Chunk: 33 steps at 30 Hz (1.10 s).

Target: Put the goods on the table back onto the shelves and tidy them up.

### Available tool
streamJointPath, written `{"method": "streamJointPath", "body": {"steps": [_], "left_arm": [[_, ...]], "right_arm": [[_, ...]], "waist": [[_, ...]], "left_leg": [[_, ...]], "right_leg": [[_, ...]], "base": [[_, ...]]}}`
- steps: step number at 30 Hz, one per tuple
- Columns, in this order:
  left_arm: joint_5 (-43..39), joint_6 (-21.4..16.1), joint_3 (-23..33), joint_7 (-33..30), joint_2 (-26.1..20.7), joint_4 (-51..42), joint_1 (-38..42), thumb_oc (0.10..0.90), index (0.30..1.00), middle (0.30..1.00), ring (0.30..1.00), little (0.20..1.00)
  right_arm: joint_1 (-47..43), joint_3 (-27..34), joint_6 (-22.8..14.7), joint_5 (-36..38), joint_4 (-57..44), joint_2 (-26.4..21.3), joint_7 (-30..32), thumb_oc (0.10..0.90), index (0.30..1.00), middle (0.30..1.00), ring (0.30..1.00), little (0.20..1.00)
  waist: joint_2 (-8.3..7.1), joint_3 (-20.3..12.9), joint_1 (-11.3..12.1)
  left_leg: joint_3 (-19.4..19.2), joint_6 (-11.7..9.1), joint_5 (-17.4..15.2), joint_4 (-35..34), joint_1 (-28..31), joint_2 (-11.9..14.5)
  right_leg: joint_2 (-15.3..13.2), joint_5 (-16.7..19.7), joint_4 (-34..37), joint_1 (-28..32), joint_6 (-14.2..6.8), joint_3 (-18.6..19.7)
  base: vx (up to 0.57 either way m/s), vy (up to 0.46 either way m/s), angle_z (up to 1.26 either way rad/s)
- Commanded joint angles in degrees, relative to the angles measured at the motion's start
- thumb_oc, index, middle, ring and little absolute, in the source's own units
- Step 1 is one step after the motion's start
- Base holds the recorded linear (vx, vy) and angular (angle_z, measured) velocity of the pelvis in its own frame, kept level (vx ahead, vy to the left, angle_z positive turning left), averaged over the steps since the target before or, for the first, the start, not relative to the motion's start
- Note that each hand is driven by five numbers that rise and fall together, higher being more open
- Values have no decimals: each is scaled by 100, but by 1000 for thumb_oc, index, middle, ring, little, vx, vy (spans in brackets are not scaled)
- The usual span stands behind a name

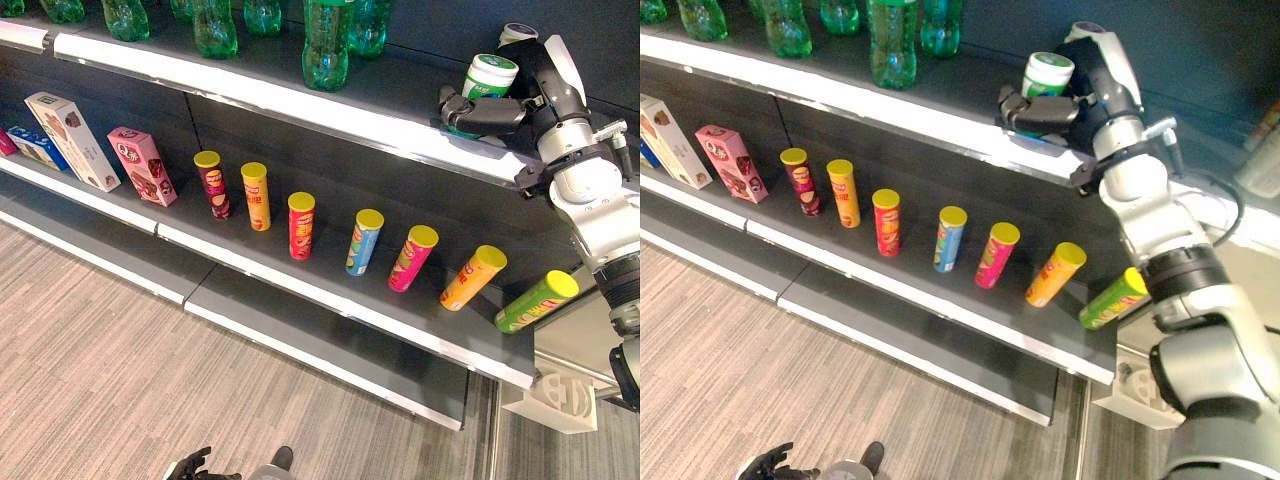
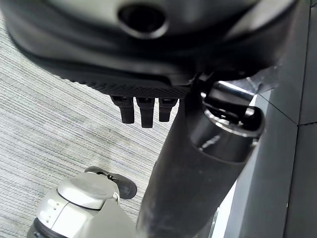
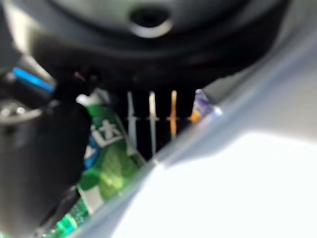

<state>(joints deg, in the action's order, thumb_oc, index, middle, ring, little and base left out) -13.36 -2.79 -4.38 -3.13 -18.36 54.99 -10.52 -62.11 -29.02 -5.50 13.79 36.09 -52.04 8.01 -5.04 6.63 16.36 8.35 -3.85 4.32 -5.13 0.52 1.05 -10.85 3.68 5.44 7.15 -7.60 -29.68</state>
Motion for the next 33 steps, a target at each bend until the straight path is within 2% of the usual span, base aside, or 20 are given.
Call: {"method": "streamJointPath", "body": {"steps": [1,16,18,19,26,32,33], "left_arm": [[14,-266,-348,-102,-366,-14,103,800,900,900,900,900],[44,-256,-348,-112,-339,-81,77,800,900,900,900,900],[39,-252,-355,-108,-329,-70,73,800,900,900,900,900],[48,-255,-357,-112,-331,-58,77,800,900,900,900,900],[57,-226,-326,-99,-329,-42,68,800,900,900,900,900],[47,-220,-193,-112,-267,-117,58,800,900,900,900,900],[99,-195,-157,-118,-183,-47,69,800,900,900,900,900]], "right_arm": [[-1237,-295,-203,-113,251,-30,501,400,300,300,300,300],[-1065,-334,-200,-238,-29,-77,418,400,300,300,300,300],[-1031,-271,-226,-179,-34,-52,435,535,502,502,502,502],[-1017,-246,-239,-125,-51,-43,433,800,900,900,900,900],[-856,23,-372,111,-575,-82,516,800,900,900,900,900],[-355,1029,-723,369,-2090,-520,974,800,900,900,900,900],[106,1621,-918,512,-2689,-569,1071,800,900,900,900,900]], "waist": [[-92,-354,43],[-72,-331,-90],[-70,-323,-101],[-68,-318,-104],[-64,-329,-136],[-31,-345,-283],[-8,-354,-358]], "left_leg": [[-446,-206,-404,13,-17,231],[-530,-197,-472,13,94,263],[-550,-193,-477,13,105,263],[-557,-192,-479,13,109,261],[-609,-180,-504,13,140,274],[-658,-168,-544,13,185,285],[-683,-162,-564,13,199,295]], "right_leg": [[-347,16,-60,164,-398,-168],[-364,32,-56,186,-403,-99],[-365,34,-58,181,-402,-89],[-363,34,-58,179,-401,-82],[-369,37,-51,184,-405,-53],[-358,22,-66,156,-411,10],[-354,8,-70,155,-410,31]], "base": [[0,0,0],[0,0,0],[0,0,0],[0,0,0],[1,2,-2],[1,2,-1],[0,0,0]]}}
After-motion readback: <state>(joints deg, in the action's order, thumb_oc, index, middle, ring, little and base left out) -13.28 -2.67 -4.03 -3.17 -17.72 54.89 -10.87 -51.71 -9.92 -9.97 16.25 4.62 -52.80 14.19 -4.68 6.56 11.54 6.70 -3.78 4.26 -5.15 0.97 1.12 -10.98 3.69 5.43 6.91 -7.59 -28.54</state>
